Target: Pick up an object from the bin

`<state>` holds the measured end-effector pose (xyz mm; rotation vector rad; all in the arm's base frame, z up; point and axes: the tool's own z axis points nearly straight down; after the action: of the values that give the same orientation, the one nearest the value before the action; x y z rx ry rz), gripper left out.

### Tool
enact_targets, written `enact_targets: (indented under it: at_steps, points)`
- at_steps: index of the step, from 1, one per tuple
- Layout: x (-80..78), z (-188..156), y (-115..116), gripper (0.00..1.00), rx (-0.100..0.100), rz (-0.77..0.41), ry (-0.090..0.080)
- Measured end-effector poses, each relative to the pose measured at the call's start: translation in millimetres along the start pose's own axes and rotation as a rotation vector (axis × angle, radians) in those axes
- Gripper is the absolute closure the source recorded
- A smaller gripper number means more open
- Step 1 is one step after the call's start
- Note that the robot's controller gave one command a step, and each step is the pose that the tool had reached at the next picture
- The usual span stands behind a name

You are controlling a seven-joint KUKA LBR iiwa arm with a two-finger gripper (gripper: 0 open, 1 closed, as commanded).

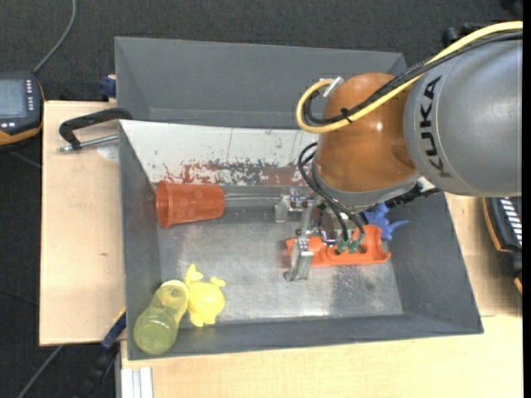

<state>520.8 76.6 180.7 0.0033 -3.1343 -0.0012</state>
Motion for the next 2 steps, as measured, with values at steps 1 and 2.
enact_targets:
  at_steps: [1,2]
  points:
    - [-1.8,-4.2,-0.3,0.0,-0.001,0.002,-0.009]
    - [-9.7,0.5,-27.4,0.0,-0.004,0.134,-0.008]
